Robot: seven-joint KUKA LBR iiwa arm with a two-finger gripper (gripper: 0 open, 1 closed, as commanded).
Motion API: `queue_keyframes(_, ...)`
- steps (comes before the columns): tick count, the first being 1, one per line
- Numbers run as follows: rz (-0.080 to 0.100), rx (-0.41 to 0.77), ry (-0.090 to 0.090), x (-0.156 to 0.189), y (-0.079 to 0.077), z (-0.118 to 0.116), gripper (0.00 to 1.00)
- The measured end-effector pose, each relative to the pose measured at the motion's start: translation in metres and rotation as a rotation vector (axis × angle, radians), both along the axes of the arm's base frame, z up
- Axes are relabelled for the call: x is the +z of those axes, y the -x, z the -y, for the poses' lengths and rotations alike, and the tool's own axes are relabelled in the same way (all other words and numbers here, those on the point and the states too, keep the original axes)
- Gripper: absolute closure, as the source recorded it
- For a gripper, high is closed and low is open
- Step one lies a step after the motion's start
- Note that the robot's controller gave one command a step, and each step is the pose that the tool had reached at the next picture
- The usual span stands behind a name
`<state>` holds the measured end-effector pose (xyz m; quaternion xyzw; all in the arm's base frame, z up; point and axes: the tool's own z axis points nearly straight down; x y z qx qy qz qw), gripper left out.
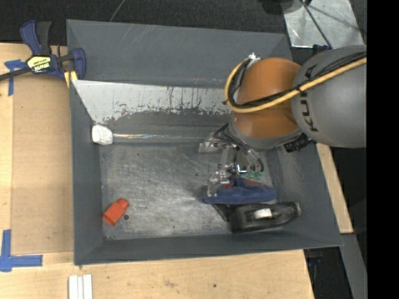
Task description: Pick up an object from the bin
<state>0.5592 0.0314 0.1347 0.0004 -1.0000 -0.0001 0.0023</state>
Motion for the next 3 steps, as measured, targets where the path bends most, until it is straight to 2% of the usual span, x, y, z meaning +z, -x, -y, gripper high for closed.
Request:
queue_keyframes(1, 0.017, 0.214, -0.005, -0.04, 0.054, 0.051, 0.0)
queue_keyframes(2, 0.018, 0.215, -0.001, -0.039, 0.053, 0.053, 1.0)
queue_keyframes(3, 0.014, 0.202, 0.001, 0.08, 0.065, 0.047, 1.0)
